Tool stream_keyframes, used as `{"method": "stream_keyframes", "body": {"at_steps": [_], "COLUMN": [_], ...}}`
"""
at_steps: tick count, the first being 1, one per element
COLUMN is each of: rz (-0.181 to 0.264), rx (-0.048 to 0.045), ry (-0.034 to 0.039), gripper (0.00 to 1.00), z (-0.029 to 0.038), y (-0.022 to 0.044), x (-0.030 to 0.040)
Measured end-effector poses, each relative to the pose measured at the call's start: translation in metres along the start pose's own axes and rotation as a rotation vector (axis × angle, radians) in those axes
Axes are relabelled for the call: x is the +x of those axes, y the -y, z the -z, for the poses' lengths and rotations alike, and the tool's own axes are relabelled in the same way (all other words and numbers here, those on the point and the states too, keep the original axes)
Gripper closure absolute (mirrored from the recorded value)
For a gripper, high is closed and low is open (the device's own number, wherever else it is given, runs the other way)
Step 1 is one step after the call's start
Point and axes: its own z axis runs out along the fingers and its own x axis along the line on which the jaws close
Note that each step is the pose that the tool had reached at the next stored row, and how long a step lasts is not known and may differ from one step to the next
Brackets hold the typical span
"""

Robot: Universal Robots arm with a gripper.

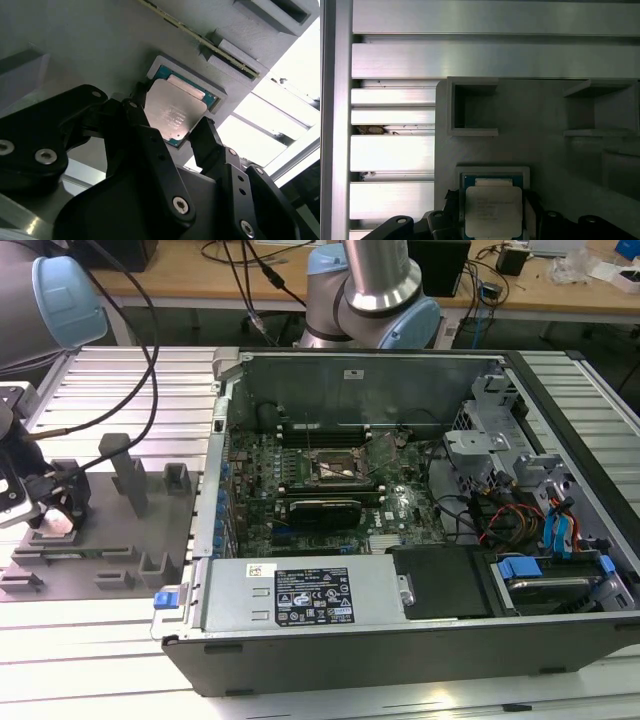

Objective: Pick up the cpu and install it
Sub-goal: 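Pick up the cpu and move it towards the insertion slot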

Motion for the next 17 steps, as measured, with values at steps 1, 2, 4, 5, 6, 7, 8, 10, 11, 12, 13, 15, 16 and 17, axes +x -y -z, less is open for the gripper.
{"method": "stream_keyframes", "body": {"at_steps": [1,2,4,5,6,7,8,10,11,12,13,15,16,17], "rz": [0.000,0.000,0.000,0.000,0.000,0.000,0.000,0.000,0.000,0.000,0.000,0.000,0.000,0.000], "rx": [0.0000,0.0000,0.0000,0.0000,0.0000,0.0000,0.0000,-0.0001,0.0000,-0.0001,0.0001,0.0000,0.0000,0.0000], "ry": [0.0001,0.0000,0.0001,0.0002,0.0002,0.0002,0.0003,0.0005,0.0003,0.0005,0.0000,0.0001,0.0002,0.0002], "gripper": [0.39,0.39,0.45,0.45,0.45,0.45,0.45,0.45,0.45,0.45,0.45,0.45,0.45,0.45], "z": [0.0000,0.0000,0.0000,0.0000,0.0000,0.0000,0.0000,0.0035,0.0045,0.0048,0.0056,0.0100,0.0133,0.0184], "y": [0.0000,0.0000,0.0000,0.0000,0.0000,0.0000,0.0000,-0.0002,-0.0002,-0.0002,-0.0002,-0.0004,-0.0005,-0.0008], "x": [0.0000,0.0000,0.0000,0.0000,0.0000,0.0000,0.0000,-0.0001,-0.0001,-0.0001,-0.0001,-0.0002,-0.0004,-0.0005]}}
